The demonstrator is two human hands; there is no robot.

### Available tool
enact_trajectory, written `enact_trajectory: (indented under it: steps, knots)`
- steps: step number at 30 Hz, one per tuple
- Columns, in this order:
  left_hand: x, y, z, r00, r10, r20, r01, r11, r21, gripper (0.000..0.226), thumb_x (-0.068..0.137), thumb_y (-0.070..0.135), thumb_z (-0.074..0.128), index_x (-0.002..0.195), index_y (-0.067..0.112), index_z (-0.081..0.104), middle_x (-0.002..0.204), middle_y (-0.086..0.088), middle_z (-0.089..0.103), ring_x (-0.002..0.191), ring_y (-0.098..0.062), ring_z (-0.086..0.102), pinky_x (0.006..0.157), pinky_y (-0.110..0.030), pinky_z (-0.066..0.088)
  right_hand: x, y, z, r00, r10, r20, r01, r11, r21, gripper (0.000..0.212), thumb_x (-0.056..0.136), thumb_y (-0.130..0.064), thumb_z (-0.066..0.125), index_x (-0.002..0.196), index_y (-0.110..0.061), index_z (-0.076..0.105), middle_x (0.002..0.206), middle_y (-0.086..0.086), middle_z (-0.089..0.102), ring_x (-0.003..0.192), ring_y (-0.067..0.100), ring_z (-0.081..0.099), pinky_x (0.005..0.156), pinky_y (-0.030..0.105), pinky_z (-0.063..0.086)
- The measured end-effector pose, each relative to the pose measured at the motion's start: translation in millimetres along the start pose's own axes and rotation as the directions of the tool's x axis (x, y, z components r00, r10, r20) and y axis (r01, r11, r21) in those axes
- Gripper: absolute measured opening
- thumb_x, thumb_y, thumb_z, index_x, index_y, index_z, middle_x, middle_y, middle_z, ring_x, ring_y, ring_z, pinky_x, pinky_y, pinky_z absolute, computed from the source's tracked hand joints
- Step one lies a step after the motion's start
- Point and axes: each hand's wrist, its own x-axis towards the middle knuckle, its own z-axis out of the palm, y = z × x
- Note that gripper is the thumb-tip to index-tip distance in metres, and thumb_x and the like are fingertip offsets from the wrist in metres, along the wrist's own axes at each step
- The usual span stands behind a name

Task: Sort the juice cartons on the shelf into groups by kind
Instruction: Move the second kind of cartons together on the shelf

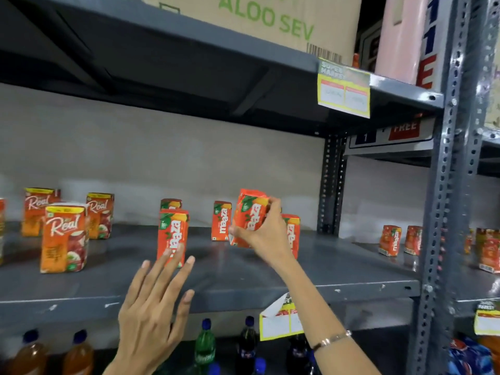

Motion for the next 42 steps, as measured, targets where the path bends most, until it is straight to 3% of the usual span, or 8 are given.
enact_trajectory:
  steps: [4,14,20,22,27,30,34,42]
  knots:
    - [1.4,-7.8,-2.2,0.992,0.11,0.067,-0.113,0.992,0.047,0.049,0.096,0.037,0.027,0.14,0.016,0.027,0.156,0.004,0.012,0.142,-0.013,0.015,0.116,-0.033,0.012,6.2,11.5,35.8,0.994,0.032,0.101,-0.021,0.994,-0.106,0.083,0.055,-0.026,0.086,0.118,-0.014,0.032,0.117,0.006,0.054,0.106,0.022,0.056,0.087,0.032,0.045]
    - [-3.0,-9.1,2.0,0.98,0.17,0.1,-0.173,0.985,0.023,0.043,0.093,0.034,0.036,0.132,0.017,0.043,0.135,-0.005,0.049,0.134,-0.019,0.031,0.112,-0.038,0.02,-5.5,28.8,43.9,0.974,0.152,0.17,-0.124,0.978,-0.168,0.09,0.061,-0.032,0.083,0.126,-0.011,0.026,0.131,0.013,0.049,0.117,0.028,0.053,0.099,0.049,0.043]
    - [32.2,6.5,-5.1,0.966,-0.122,0.227,0.194,0.924,-0.329,0.045,0.092,0.03,0.048,0.135,0.031,0.037,0.134,0.009,0.052,0.114,0.001,0.048,0.087,-0.02,0.048,-17.7,25.5,32.5,0.925,0.258,0.28,-0.28,0.959,0.04,0.082,0.078,-0.017,0.071,0.139,-0.013,0.016,0.135,0.016,0.045,0.122,0.027,0.048,0.101,0.044,0.043]
    - [54.0,10.2,6.2,0.91,-0.193,0.367,0.341,0.851,-0.399,0.056,0.09,0.02,0.051,0.139,0.034,0.027,0.136,0.008,0.049,0.111,0.0,0.049,0.082,-0.014,0.042,-18.2,23.1,31.1,0.904,0.281,0.321,-0.314,0.948,0.053,0.074,0.079,-0.012,0.069,0.137,-0.013,0.023,0.124,0.011,0.051,0.113,0.023,0.054,0.094,0.034,0.048]
    - [85.2,17.5,45.1,0.573,-0.283,0.769,0.661,0.715,-0.229,0.076,0.09,0.011,0.05,0.146,0.01,-0.001,0.153,-0.013,0.02,0.135,-0.027,0.03,0.11,-0.037,0.025,-20.2,25.7,30.2,0.885,0.283,0.37,-0.298,0.954,-0.018,0.051,0.083,-0.001,0.052,0.13,-0.012,0.035,0.122,0.01,0.058,0.105,0.016,0.055,0.09,0.029,0.045]
    - [94.8,15.5,54.8,0.48,-0.317,0.818,0.761,0.614,-0.209,0.073,0.091,0.013,0.05,0.144,0.004,0.002,0.148,-0.016,0.031,0.132,-0.029,0.036,0.108,-0.04,0.029,-16.6,29.5,30.6,0.878,0.302,0.372,-0.312,0.95,-0.036,0.045,0.085,-0.004,0.05,0.127,-0.014,0.038,0.124,0.011,0.058,0.108,0.019,0.054,0.094,0.033,0.045]
    - [97.5,13.7,54.5,0.479,-0.34,0.809,0.82,0.503,-0.274,0.056,0.094,0.018,0.047,0.142,0.01,0.019,0.144,-0.012,0.041,0.129,-0.027,0.04,0.107,-0.041,0.03,-10.9,33.2,30.3,0.859,0.321,0.399,-0.321,0.945,-0.068,0.037,0.09,-0.007,0.048,0.126,-0.015,0.041,0.127,0.01,0.057,0.117,0.022,0.052,0.1,0.036,0.042]
    - [93.1,13.1,46.3,0.532,-0.296,0.793,0.783,0.527,-0.329,0.054,0.09,0.018,0.054,0.138,0.016,0.029,0.139,-0.01,0.047,0.125,-0.026,0.046,0.107,-0.045,0.034,-14.0,35.3,29.0,0.875,0.314,0.369,-0.292,0.949,-0.116,0.036,0.093,-0.013,0.046,0.129,-0.015,0.039,0.133,0.009,0.053,0.123,0.024,0.05,0.101,0.038,0.041]
